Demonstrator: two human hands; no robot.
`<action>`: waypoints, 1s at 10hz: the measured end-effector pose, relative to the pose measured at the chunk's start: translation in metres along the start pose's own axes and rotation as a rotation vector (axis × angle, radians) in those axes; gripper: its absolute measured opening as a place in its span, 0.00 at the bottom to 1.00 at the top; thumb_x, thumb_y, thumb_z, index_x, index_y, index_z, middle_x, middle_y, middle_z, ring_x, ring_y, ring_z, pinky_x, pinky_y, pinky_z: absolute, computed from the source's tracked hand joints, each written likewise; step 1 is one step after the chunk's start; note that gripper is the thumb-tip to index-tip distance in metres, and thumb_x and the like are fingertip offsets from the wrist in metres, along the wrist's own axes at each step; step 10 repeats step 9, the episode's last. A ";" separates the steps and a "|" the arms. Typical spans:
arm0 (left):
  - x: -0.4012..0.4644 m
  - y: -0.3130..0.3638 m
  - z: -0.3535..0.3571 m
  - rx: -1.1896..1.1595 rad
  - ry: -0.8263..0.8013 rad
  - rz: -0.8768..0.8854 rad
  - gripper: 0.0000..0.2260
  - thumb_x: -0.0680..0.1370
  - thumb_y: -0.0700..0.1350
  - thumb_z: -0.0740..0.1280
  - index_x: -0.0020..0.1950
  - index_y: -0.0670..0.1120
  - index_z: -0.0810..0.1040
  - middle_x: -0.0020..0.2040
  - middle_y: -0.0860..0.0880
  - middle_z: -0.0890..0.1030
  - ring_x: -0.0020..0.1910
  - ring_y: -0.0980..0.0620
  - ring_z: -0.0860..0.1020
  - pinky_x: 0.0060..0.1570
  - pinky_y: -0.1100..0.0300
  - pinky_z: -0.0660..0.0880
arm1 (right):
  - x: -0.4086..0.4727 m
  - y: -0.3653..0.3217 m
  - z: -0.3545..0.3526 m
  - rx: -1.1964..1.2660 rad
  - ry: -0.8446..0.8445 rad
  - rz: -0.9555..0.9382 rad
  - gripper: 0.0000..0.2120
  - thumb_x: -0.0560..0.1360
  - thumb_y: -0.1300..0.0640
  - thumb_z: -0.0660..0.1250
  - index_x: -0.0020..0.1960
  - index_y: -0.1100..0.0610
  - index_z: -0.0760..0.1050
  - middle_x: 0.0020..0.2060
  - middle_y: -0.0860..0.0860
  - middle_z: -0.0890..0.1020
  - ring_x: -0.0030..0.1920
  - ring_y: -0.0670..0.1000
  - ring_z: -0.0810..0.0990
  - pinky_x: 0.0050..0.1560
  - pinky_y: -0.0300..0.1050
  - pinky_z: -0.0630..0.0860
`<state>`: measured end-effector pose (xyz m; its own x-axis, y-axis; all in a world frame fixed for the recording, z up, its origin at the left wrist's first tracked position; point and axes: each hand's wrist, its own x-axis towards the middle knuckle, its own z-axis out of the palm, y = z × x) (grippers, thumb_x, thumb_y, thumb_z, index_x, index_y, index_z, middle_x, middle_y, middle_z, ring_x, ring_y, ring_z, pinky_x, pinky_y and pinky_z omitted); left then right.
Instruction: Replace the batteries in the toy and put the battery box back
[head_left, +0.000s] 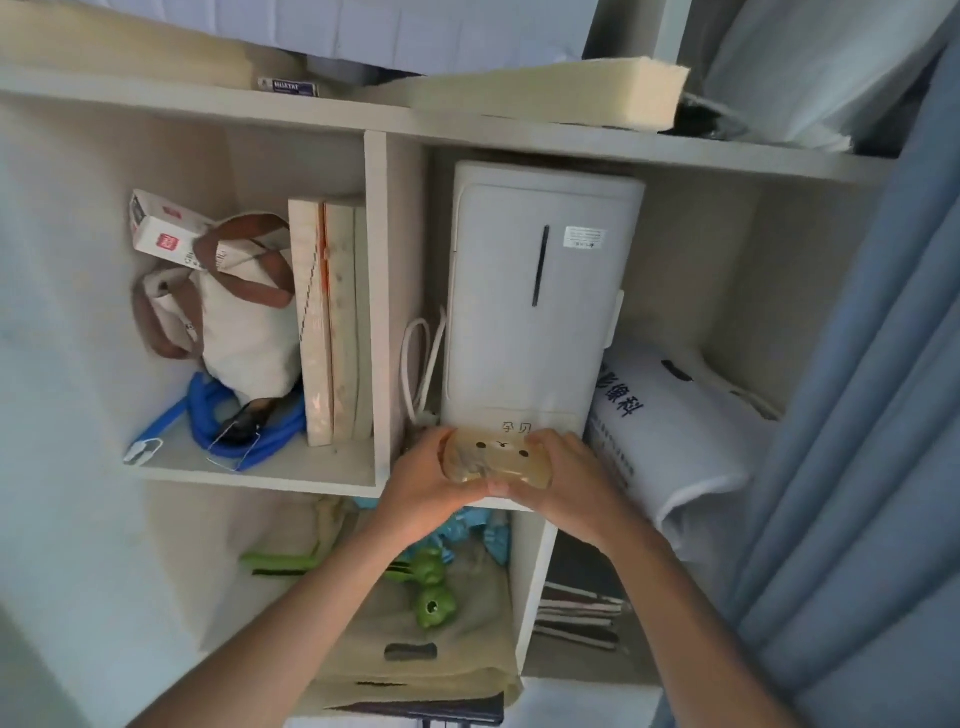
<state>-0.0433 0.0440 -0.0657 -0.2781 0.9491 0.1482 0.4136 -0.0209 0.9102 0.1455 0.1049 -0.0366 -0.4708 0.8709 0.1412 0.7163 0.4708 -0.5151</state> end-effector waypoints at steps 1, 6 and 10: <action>0.000 0.002 0.003 0.065 0.028 -0.012 0.42 0.60 0.61 0.83 0.70 0.52 0.74 0.60 0.57 0.83 0.59 0.56 0.82 0.62 0.52 0.81 | 0.006 0.007 0.001 -0.040 -0.023 -0.064 0.43 0.66 0.25 0.65 0.73 0.47 0.62 0.68 0.45 0.66 0.68 0.50 0.68 0.64 0.50 0.71; -0.004 0.010 0.016 0.220 0.140 -0.025 0.29 0.65 0.54 0.83 0.63 0.51 0.78 0.56 0.57 0.83 0.56 0.57 0.82 0.57 0.59 0.80 | 0.014 0.033 0.016 -0.125 0.251 -0.224 0.43 0.62 0.24 0.62 0.70 0.45 0.66 0.58 0.47 0.69 0.58 0.51 0.65 0.63 0.44 0.67; -0.031 0.026 0.018 0.174 0.213 0.019 0.23 0.73 0.43 0.79 0.65 0.47 0.77 0.58 0.57 0.81 0.56 0.58 0.81 0.47 0.77 0.73 | 0.007 0.026 0.019 0.088 0.317 -0.228 0.34 0.70 0.38 0.69 0.72 0.48 0.68 0.65 0.47 0.72 0.67 0.51 0.67 0.69 0.46 0.62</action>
